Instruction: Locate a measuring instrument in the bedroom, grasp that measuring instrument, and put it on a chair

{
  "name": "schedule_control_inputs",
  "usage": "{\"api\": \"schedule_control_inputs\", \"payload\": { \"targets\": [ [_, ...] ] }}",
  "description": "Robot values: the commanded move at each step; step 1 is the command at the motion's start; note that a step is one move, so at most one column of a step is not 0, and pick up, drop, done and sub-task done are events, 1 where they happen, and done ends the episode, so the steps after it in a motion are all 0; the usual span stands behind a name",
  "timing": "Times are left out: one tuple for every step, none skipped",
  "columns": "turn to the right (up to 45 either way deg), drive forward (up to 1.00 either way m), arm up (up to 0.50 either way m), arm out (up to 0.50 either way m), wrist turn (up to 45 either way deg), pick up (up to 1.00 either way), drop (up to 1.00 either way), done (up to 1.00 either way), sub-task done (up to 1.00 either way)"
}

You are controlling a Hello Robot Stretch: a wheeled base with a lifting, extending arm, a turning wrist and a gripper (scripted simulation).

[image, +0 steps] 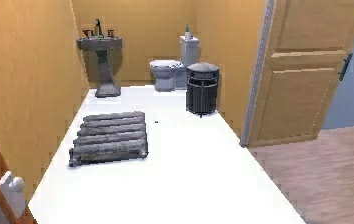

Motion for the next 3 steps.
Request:
{"api": "schedule_control_inputs", "payload": {
  "targets": [
    [45.0,0.0,0.0,0.0,0.0,0.0,0.0,0.0,0.0],
    [18.0,0.0,0.0,0.0,0.0,0.0,0.0,0.0,0.0],
    [0.0,1.0,0.0,0.0,0.0,0.0,0.0,0.0,0.0]
  ]
}}
